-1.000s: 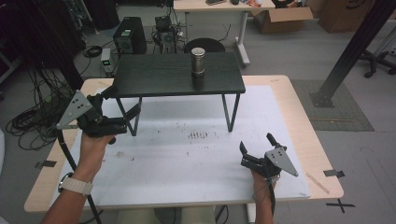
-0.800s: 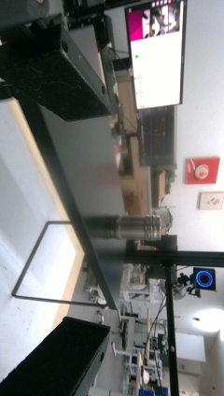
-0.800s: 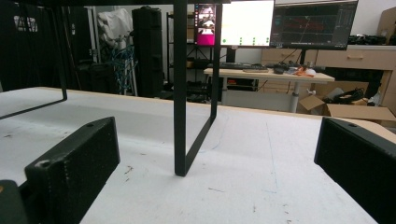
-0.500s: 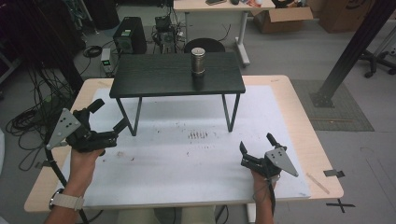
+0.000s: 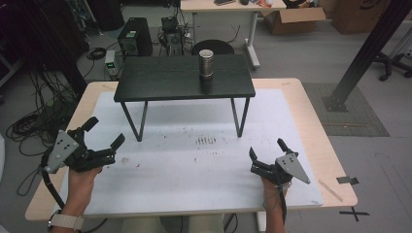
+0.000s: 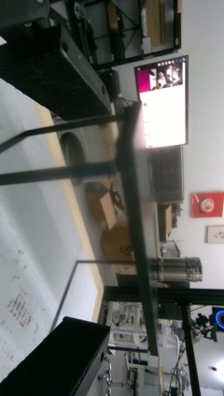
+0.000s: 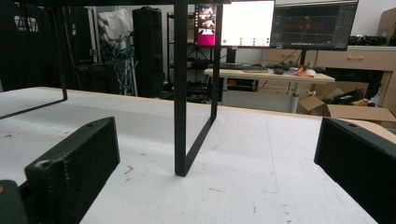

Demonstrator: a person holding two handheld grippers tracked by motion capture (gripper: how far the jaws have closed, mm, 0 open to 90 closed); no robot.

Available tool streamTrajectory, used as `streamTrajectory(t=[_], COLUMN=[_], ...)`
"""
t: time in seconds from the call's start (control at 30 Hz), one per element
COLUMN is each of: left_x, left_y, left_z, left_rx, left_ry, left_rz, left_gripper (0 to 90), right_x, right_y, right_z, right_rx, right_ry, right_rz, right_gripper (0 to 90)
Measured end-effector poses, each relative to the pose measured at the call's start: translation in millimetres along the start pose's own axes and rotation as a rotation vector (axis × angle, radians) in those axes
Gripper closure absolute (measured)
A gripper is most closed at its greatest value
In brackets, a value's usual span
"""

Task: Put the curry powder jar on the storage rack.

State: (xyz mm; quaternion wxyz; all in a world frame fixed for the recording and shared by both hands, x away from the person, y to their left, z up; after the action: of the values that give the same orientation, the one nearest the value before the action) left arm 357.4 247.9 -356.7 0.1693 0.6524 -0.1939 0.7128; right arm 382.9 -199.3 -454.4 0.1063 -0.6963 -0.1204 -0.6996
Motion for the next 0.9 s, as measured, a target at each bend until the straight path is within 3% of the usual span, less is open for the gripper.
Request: streamTrajectory(t=[0.13, 0.3, 0.6, 0.9], left_x=[-13.3, -29.7, -62.7, -90.4], left_y=[-5.0, -9.8, -13.9, -19.1], left_z=[-4.9, -9.9, -13.5, -19.2], left_rx=[0.026, 0.048, 0.083, 0.122], left_ry=[-0.005, 0.010, -0.037, -0.057], left_rz=[0.005, -0.026, -0.025, -0.053], left_gripper=[0.2, 0.2, 0.2, 0.2], right_x=[0.0, 0.0, 0.0, -0.1], right_y=[-0.1, -0.3, -0.7, -1.0], right_z=[0.0, 0.1, -0.1, 0.1], right_rx=[0.000, 0.000, 0.000, 0.000], right_ry=[0.000, 0.000, 0.000, -0.001], right_rz=[-0.002, -0.005, -0.007, -0.008], right_gripper=[0.0, 0.0, 0.0, 0.0])
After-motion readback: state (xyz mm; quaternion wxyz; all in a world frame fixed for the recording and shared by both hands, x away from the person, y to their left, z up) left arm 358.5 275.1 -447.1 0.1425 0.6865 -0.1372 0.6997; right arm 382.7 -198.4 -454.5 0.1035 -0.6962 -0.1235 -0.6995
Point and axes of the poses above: each handheld gripper's, and its own axes: z roughly forward along the jaws, x roughly out of its top, y roughly to its right, the point moved 10 cm from there along z, roughly forward along the jaws
